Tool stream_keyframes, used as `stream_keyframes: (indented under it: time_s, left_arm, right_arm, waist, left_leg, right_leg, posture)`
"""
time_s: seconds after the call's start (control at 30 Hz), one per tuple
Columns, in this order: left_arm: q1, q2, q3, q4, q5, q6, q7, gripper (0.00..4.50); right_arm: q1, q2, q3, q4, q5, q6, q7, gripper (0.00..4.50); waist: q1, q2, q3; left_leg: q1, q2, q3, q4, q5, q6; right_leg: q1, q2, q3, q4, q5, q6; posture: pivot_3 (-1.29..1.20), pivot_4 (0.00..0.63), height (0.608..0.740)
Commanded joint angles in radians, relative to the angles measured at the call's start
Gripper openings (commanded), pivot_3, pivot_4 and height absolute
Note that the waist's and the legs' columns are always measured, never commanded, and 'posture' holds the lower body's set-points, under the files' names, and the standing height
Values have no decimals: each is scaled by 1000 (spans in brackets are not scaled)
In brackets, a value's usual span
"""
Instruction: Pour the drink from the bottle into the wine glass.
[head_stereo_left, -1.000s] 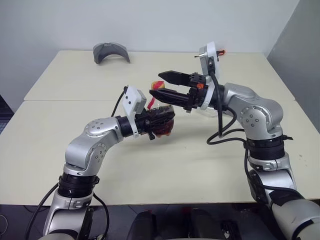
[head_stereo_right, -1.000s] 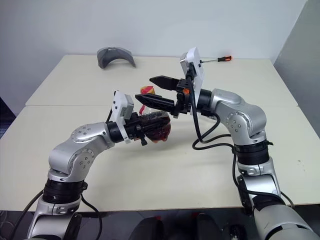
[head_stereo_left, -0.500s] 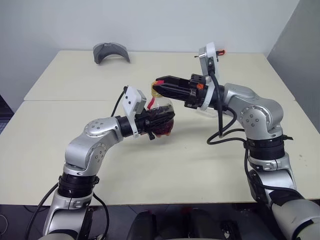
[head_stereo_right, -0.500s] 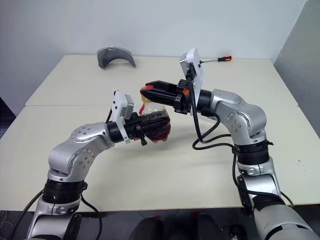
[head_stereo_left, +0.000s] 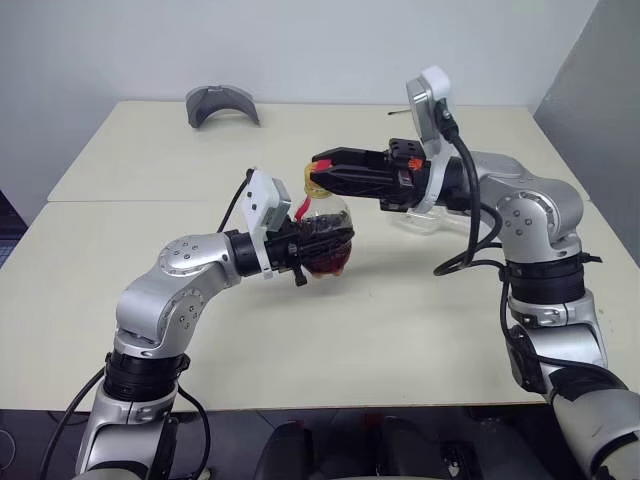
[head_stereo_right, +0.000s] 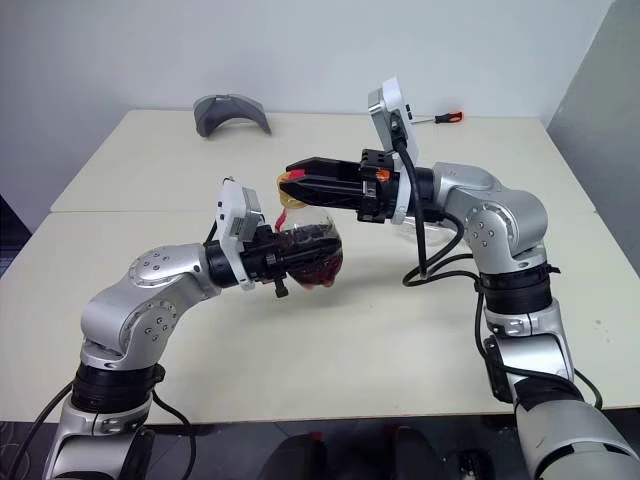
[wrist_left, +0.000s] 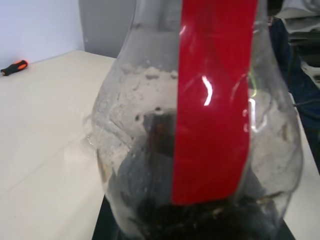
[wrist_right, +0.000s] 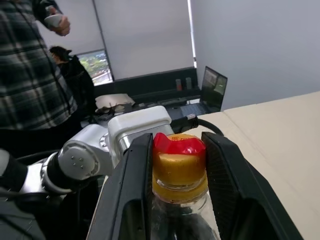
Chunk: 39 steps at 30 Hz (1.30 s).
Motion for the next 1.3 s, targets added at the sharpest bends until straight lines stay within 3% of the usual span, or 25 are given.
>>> stream_keyframes:
  time_s: [0.03, 0.5, 0.73, 0.97, 1.13, 1.3]
  left_arm:
    - [16, 12, 6, -27, -14, 6, -3, 1042]
    - [47, 20, -7, -43, -22, -2, -14, 1042]
    - [46, 21, -12, -37, -23, -7, -17, 1042]
    - [60, 32, 10, -45, -22, -4, -2, 1042]
    - [90, 27, 22, -65, -29, -4, 27, 1042]
    - [100, -9, 14, -73, -32, -3, 63, 1042]
  right_arm:
    - [-52, -8, -21, -16, 30, -34, 66, 1164]
    - [-95, -63, -1, 61, -82, -182, 154, 1164]
    - [-97, -77, -24, 69, -54, -135, 137, 1164]
    - [14, -133, -91, -43, -20, -45, 42, 1164]
    - [233, -192, -174, -241, -58, -19, -161, 1164]
    - [468, -104, -224, -477, -148, -4, -509, 1164]
  waist:
    - [0, 0, 0]
    - [0, 1, 1]
    - [1, 1, 1]
    - [6, 1, 1]
    - [8, 1, 1]
    - [4, 1, 1]
  left_leg:
    - [0, 0, 0, 0, 0, 0]
    - [0, 0, 0, 0, 0, 0]
    - [0, 0, 0, 0, 0, 0]
    - [0, 0, 0, 0, 0, 0]
    - [-1, 0, 0, 0, 0, 0]
    - [0, 0, 0, 0, 0, 0]
  right_leg:
    - [0, 0, 0, 0, 0, 0]
    - [0, 0, 0, 0, 0, 0]
    - [0, 0, 0, 0, 0, 0]
    - [0, 0, 0, 0, 0, 0]
    - [1, -1, 0, -1, 0, 0]
    - [1, 0, 0, 0, 0, 0]
  posture:
    - [0, 150, 740]
    - [0, 150, 740]
    - [0, 150, 740]
    - [0, 150, 740]
    - [0, 150, 740]
    - [0, 150, 740]
